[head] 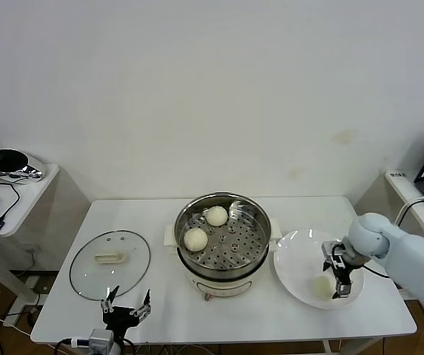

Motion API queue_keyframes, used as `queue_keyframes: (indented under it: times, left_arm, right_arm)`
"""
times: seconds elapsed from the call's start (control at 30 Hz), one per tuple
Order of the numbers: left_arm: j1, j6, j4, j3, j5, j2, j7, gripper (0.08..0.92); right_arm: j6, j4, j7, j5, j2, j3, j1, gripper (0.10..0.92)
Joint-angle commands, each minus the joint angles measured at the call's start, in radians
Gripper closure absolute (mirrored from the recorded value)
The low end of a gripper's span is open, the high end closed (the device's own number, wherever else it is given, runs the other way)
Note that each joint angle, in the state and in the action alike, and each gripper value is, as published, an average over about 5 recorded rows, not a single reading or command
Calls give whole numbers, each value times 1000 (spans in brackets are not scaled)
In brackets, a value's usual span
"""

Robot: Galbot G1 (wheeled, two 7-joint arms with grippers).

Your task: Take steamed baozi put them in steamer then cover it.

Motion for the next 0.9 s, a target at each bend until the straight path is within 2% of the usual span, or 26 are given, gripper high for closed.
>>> queue_keyframes:
  times: [0.03, 0.6, 0.7, 0.9]
  left_arm:
    - [0, -1, 4, 0, 5, 0, -1, 177]
    - [-1, -3, 7, 14, 8, -5, -2, 177]
    - [-1, -3, 7, 15, 9, -6, -2, 177]
    - [-3, -4, 12, 16, 9, -7, -2, 177]
  right_arm:
    - [5, -19, 11, -12, 21, 10, -21, 203]
    - [4, -26, 23, -15, 19, 17, -36, 203]
    - [4, -27, 21, -12, 18, 20, -36, 243]
    - [5, -26, 17, -1, 13, 30, -35, 402]
